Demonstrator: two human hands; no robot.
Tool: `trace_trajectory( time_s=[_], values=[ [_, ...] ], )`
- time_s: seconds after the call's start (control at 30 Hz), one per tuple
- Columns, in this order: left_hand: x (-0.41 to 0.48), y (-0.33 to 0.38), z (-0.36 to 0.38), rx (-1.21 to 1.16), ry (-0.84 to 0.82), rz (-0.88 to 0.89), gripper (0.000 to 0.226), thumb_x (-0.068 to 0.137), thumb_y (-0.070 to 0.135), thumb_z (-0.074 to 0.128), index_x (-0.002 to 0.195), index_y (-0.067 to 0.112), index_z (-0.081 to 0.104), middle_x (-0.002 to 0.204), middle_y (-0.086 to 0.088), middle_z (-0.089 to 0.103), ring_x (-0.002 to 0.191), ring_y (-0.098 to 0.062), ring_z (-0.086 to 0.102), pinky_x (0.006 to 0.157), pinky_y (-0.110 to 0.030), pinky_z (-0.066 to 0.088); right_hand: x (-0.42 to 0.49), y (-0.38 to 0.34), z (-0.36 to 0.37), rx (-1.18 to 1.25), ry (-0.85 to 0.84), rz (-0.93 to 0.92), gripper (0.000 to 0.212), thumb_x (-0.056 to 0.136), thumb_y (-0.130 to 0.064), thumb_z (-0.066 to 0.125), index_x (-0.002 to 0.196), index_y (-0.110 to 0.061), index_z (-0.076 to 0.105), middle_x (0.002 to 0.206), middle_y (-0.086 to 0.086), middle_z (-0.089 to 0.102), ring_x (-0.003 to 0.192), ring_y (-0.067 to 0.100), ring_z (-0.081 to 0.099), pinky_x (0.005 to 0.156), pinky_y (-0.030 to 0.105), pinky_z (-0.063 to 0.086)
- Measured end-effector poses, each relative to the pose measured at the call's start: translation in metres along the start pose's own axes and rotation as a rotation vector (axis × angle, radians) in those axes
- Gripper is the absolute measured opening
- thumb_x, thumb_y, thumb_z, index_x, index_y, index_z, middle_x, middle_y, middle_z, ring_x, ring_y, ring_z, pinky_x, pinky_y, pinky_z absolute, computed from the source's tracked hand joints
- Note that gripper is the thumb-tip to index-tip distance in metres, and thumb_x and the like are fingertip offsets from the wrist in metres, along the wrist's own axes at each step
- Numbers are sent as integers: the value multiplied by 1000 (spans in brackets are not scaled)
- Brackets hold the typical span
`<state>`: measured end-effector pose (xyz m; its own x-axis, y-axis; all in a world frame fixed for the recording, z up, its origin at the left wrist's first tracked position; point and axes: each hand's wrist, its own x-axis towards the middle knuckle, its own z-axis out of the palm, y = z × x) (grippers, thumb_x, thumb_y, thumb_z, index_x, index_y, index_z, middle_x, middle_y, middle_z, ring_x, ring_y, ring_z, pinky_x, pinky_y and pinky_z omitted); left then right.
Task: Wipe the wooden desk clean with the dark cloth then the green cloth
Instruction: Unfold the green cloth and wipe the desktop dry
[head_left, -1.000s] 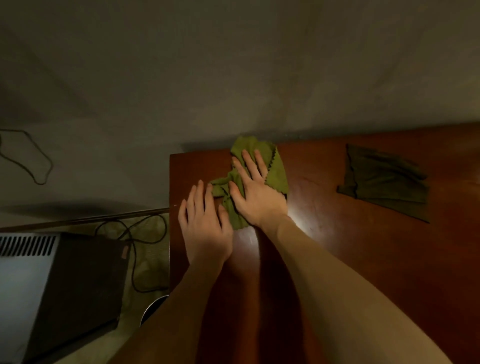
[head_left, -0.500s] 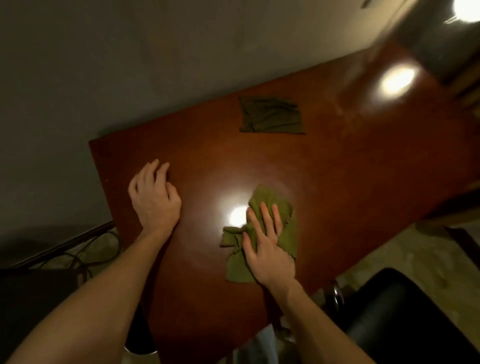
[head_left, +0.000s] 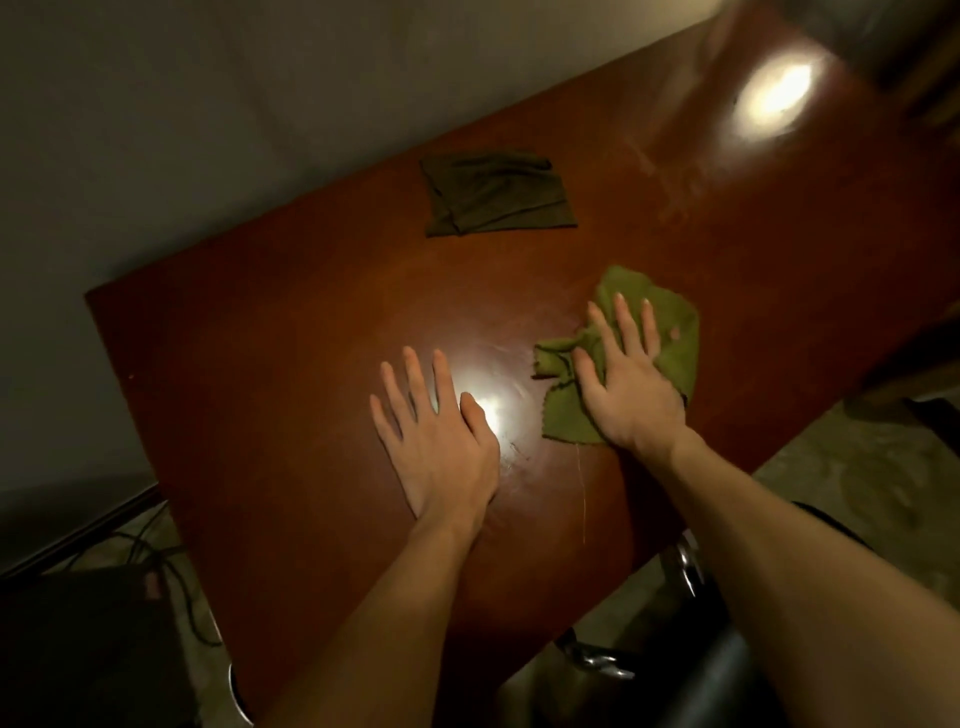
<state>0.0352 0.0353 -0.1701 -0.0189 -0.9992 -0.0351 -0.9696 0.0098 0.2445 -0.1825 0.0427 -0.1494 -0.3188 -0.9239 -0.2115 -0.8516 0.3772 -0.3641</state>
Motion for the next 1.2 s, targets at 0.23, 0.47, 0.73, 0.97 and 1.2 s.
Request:
trace_trajectory(
  time_s=[0.23, 0.47, 0.73, 0.97, 1.2],
  values=[
    [0, 2, -9, 10, -25, -13, 62, 109, 44, 16, 169, 26, 15, 177, -4, 4, 164, -28, -4, 131, -55, 5, -53, -25, 39, -211, -82, -481, 62, 107, -56, 32, 166, -41, 20, 176, -10, 1, 162, 18, -14, 126, 64, 4],
    [2, 3, -6, 28, -22, -31, 63, 110, 47, 20, 169, 27, 12, 177, -4, 3, 164, -27, -4, 130, -56, 6, -54, 49, 6, -27, -89, -354, 61, 107, -59, 33, 161, -54, 8, 174, -16, -10, 160, 15, -19, 118, 59, 40],
    [3, 4, -7, 55, -14, -31, 66, 107, 49, 13, 169, 29, 8, 177, -3, 0, 164, -26, -6, 131, -53, 2, 2, 8, -2, -164, 15, -137, 65, 104, -61, 22, 166, -42, 17, 176, -2, -5, 160, 30, -17, 125, 60, -11],
    [4, 1, -6, 37, 15, -33, 61, 110, 38, 31, 169, 28, 18, 177, -2, 9, 164, -24, 2, 132, -51, 6, -26, -47, 44, -29, -76, -472, 59, 106, -48, 32, 164, -36, 30, 176, -8, 9, 162, 15, -9, 130, 50, 4],
    [4, 3, -8, 28, 8, -47, 62, 110, 48, 23, 169, 29, 14, 177, -2, 6, 164, -23, -2, 132, -51, 3, -25, 114, -34, 7, -19, -55, 62, 105, -61, 24, 165, -46, 17, 175, -13, -9, 158, 10, -25, 127, 55, 17]
  ],
)
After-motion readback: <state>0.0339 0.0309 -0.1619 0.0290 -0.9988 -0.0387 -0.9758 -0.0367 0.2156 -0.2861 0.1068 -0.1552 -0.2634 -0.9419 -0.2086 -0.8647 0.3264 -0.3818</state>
